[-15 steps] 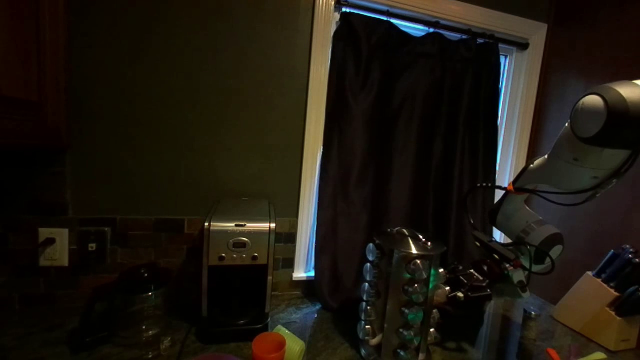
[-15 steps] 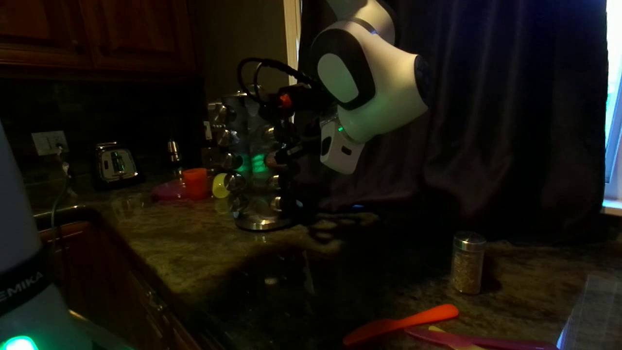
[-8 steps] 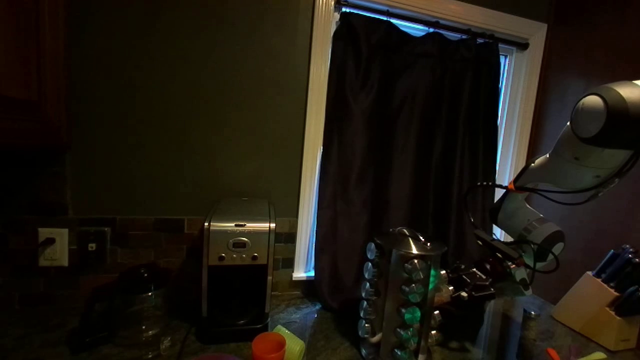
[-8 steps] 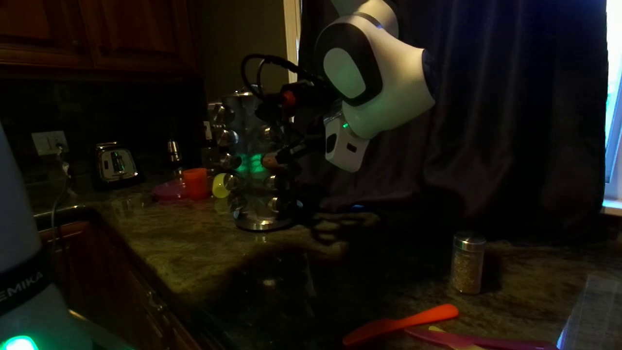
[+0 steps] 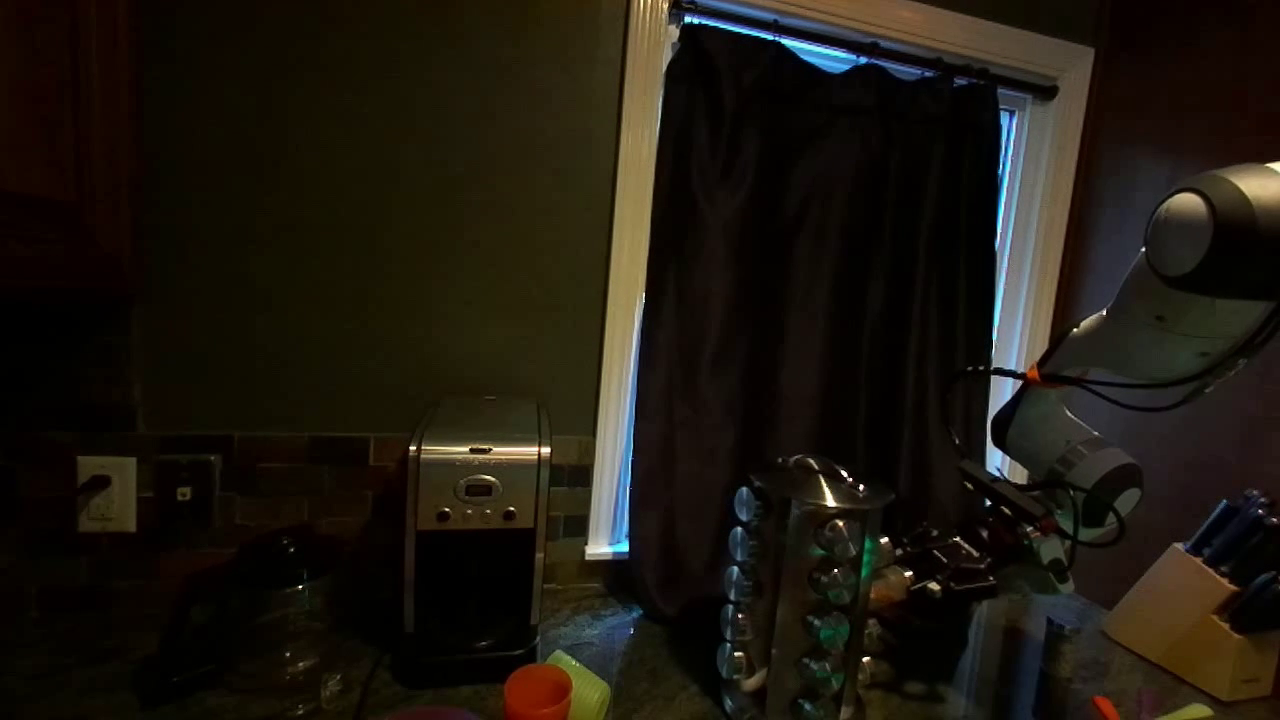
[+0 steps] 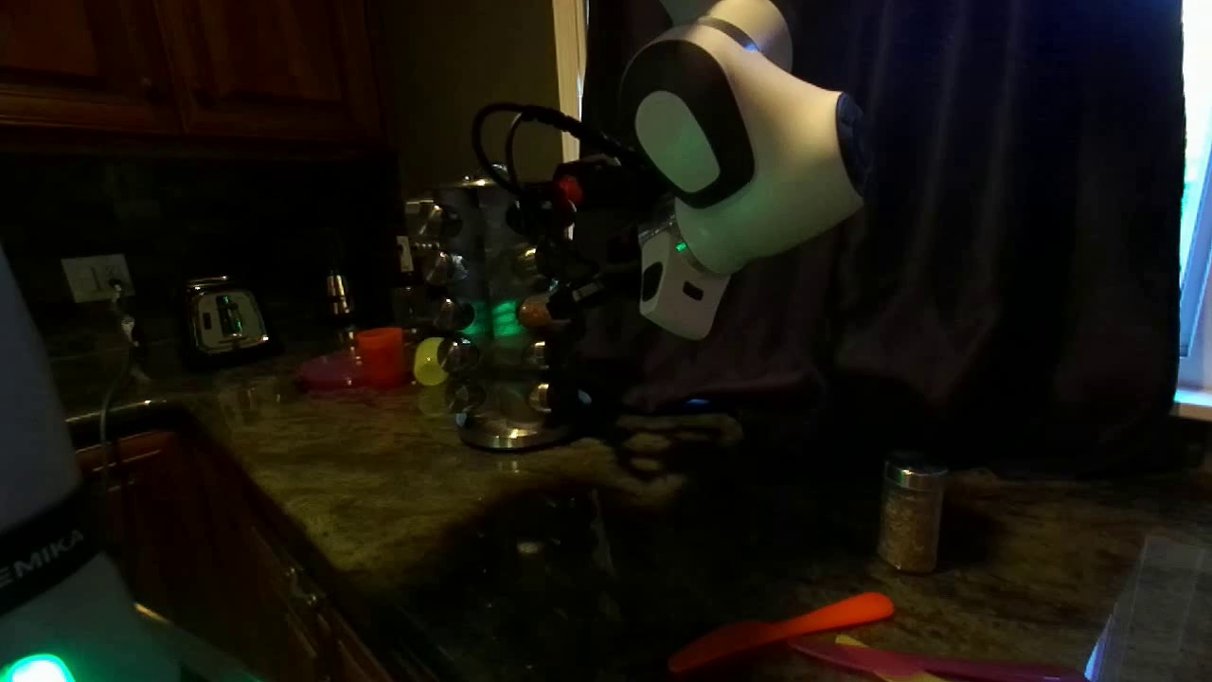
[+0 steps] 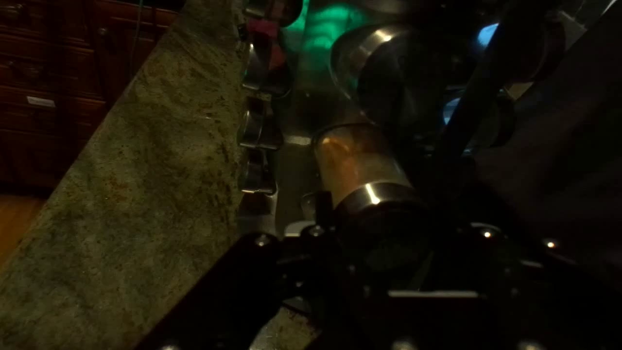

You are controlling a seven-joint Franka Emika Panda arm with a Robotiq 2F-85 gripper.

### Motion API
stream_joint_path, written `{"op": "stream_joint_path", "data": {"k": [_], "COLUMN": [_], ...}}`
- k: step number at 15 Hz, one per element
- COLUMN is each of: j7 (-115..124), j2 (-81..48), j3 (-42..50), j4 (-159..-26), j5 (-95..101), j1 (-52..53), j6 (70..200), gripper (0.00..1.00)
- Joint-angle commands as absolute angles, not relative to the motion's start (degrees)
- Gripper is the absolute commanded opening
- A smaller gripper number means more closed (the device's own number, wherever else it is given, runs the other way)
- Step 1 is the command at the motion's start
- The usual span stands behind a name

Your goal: Pull out the second bottle on the right from the top, and then place it on the table

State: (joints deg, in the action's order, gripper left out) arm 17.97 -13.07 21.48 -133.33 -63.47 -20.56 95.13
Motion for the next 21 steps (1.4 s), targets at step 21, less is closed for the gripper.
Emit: {"op": "stream_joint_path", "data": {"k": [21], "j7": [38.2], "j2": [5.8], "j3": [17.4], "j4": [-151.3], "j5": [-42.9], "j1": [-15.6], "j6": [150.8], "gripper": [0.25]}}
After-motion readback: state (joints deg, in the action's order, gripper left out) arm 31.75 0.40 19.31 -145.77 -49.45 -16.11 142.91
